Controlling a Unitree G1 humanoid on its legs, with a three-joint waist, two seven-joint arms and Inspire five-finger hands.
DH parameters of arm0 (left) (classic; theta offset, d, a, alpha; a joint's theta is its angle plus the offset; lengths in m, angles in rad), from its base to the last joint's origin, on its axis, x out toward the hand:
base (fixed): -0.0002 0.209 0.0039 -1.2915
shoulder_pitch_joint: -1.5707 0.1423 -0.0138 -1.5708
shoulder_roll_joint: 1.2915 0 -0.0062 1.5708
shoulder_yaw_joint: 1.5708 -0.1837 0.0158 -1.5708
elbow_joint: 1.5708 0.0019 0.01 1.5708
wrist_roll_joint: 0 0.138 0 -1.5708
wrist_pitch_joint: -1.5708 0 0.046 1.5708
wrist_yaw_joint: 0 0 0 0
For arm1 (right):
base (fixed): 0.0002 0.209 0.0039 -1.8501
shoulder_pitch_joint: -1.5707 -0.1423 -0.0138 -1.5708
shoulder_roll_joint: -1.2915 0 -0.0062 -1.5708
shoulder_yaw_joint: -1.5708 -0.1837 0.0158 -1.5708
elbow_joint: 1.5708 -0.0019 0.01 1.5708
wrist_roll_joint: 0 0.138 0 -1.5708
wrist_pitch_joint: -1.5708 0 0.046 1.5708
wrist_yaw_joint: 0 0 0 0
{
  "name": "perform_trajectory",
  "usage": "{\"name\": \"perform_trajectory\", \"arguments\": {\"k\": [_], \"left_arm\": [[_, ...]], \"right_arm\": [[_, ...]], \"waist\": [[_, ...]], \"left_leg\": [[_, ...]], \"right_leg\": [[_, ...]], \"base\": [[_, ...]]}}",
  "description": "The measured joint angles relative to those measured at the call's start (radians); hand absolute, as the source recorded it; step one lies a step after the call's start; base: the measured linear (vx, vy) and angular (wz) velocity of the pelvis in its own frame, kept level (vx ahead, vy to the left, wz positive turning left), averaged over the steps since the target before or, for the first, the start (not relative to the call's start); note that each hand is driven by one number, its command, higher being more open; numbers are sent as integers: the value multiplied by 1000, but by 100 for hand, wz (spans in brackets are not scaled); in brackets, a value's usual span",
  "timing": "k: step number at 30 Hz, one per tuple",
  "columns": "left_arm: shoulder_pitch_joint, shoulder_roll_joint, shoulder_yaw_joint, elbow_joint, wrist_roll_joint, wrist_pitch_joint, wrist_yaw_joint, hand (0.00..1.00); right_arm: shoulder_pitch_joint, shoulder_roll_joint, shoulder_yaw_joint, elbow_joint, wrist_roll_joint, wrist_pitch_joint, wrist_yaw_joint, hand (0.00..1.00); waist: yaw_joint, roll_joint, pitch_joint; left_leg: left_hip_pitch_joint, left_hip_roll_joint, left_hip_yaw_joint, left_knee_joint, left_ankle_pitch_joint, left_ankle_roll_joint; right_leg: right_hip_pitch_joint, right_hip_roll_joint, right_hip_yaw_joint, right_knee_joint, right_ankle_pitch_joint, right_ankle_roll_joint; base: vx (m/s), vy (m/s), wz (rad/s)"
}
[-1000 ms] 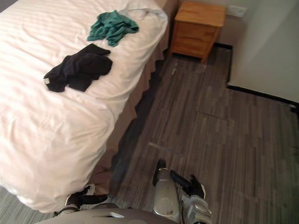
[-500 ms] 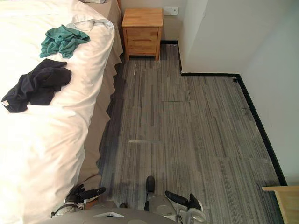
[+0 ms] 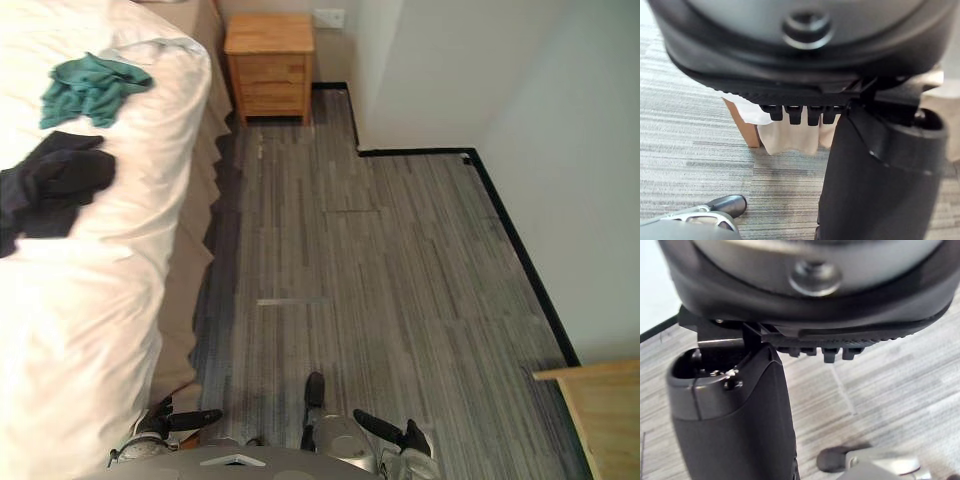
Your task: Tidy up the quilt and then pick up the clothes from the bed and put them into the laundry hamper
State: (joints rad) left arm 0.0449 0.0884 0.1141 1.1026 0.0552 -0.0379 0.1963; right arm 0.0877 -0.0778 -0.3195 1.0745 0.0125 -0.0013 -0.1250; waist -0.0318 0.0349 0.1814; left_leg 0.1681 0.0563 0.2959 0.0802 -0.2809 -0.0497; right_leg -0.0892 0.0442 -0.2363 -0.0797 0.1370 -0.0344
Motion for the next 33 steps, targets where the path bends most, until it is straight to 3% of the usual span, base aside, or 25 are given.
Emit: {"name": "perform_trajectory", "arguments": {"k": [2,3,5,6,7,8,9,10,13,15,16,17,18,21,22,23,24,25,26,27,28,29,31,32,33], "left_arm": [[4,1,8,7,32,1,7,100],[0,15,24,5,34,0,5,100],[0,13,57,1,34,1,11,100],[6,8,91,-7,30,-1,17,100],[3,1,103,-17,20,-4,22,100],[-2,-3,107,-39,21,-7,19,100],[-11,-3,97,-72,25,-20,23,100],[-14,-3,97,-78,25,-25,25,100],[-26,-10,96,-92,21,-31,32,100],[-42,-12,89,-90,21,-26,42,100],[-43,-13,89,-90,21,-25,43,100],[-43,-10,89,-89,21,-24,44,100],[-45,-13,88,-88,22,-23,45,100],[-48,14,93,-83,20,-20,44,100],[-47,15,94,-78,20,-17,43,100],[-38,18,95,-68,21,-6,44,100],[-34,27,93,-52,26,4,43,100],[-33,33,88,-41,29,12,43,100],[-29,41,81,-30,34,24,41,100],[-24,43,73,-30,34,26,41,100],[-22,47,57,-30,34,26,41,100],[-25,48,53,-30,35,26,41,100],[-49,39,39,-33,34,34,41,100],[-54,33,37,-34,35,34,41,100],[-69,25,18,-34,35,35,41,100]], "right_arm": [[-1,-2,8,0,-27,6,-3,100],[2,-2,25,5,-47,9,-8,100],[6,-13,69,10,-49,11,-13,100],[8,-32,106,11,-49,11,-14,100],[4,-37,128,12,-49,11,-16,100],[-9,-38,132,14,-50,11,-19,100],[-47,-38,130,24,-49,11,-29,100],[-65,-37,125,29,-48,11,-33,100],[-115,-21,101,26,-47,5,-36,100],[-122,1,81,26,-49,6,-36,100],[-122,5,77,26,-49,6,-35,100],[-119,15,75,28,-49,7,-36,100],[-115,23,75,29,-57,7,-36,100],[-117,60,59,29,-85,7,-30,100],[-117,61,52,29,-86,7,-30,100],[-115,66,34,30,-85,13,-28,100],[-112,74,12,16,-85,9,-22,100],[-111,76,7,7,-85,9,-19,100],[-110,75,8,-17,-86,10,-15,100],[-108,75,8,-26,-85,10,-13,100],[-108,76,10,-39,-85,4,-13,100],[-112,75,8,-44,-85,2,-13,100],[-136,67,-9,-52,-83,-2,-16,100],[-144,64,-9,-53,-83,-5,-18,100],[-150,58,-7,-67,-83,-10,-17,100]], "waist": [[0,4,0],[1,-11,3],[5,-18,14],[10,6,33],[28,-7,41],[46,-2,45],[56,-14,59],[59,-20,65],[69,-29,75],[83,-30,78],[86,-31,81],[90,-36,85],[95,-40,88],[104,-101,108],[111,-105,108],[114,-111,107],[104,-118,107],[98,-121,106],[81,-118,107],[69,-118,105],[55,-117,103],[54,-114,104],[38,-86,119],[31,-77,124],[27,-58,131]], "left_leg": [[-22,55,25,114,-44,-29],[-92,99,28,317,-61,-54],[-174,168,5,623,-23,-37],[-241,222,-15,843,82,-4],[-288,237,-36,951,70,0],[-339,227,-50,999,40,3],[-414,175,-52,969,4,0],[-438,156,-49,925,-8,-3],[-497,74,-11,593,-4,-9],[-506,18,-20,222,126,1],[-506,12,-24,148,166,4],[-502,5,-29,82,278,7],[-482,-13,-22,77,358,49],[-435,-68,-11,105,302,130],[-417,-70,-3,113,281,139],[-364,-77,5,119,229,142],[-298,-90,2,120,173,142],[-263,-98,-1,120,146,134],[-199,-109,-9,113,116,135],[-151,-114,-24,98,101,140],[-95,-114,-42,73,87,138],[-67,-113,-51,60,86,136],[8,-81,-96,36,69,106],[22,-70,-108,36,62,95],[50,-47,-124,33,46,67]], "right_leg": [[5,30,-21,23,-44,-13],[26,37,-33,28,-66,-23],[96,57,-35,23,-96,-37],[157,78,-8,18,-128,-52],[196,80,13,23,-144,-57],[212,72,37,28,-162,-61],[233,38,69,31,-179,-56],[239,20,78,29,-177,-47],[256,-41,107,22,-203,7],[297,-74,95,4,-244,51],[308,-78,92,4,-258,61],[334,-89,80,4,-287,88],[352,-106,69,15,-305,115],[321,-171,60,184,-307,123],[299,-183,68,261,-310,128],[238,-206,79,466,-294,159],[161,-245,87,708,-241,240],[126,-262,91,827,-231,255],[63,-294,76,1017,-240,239],[26,-310,44,1100,-257,210],[-29,-318,6,1148,-291,163],[-57,-317,-14,1148,-307,141],[-138,-282,-106,968,-366,88],[-151,-270,-132,892,-370,81],[-183,-242,-154,716,-363,81]], "base": [[274,-22,-33],[322,-116,-22],[252,-151,-2],[341,-79,-16],[366,-44,-37],[436,10,-63],[351,21,-61],[412,43,-74],[347,56,-41],[449,70,2],[518,96,12],[549,126,14],[651,159,13],[539,166,10],[638,197,-18],[628,196,-24],[515,163,-17],[515,145,9],[412,91,25],[614,109,43],[416,35,41],[513,14,46],[543,-65,57],[585,-149,63],[497,-153,55]]}}
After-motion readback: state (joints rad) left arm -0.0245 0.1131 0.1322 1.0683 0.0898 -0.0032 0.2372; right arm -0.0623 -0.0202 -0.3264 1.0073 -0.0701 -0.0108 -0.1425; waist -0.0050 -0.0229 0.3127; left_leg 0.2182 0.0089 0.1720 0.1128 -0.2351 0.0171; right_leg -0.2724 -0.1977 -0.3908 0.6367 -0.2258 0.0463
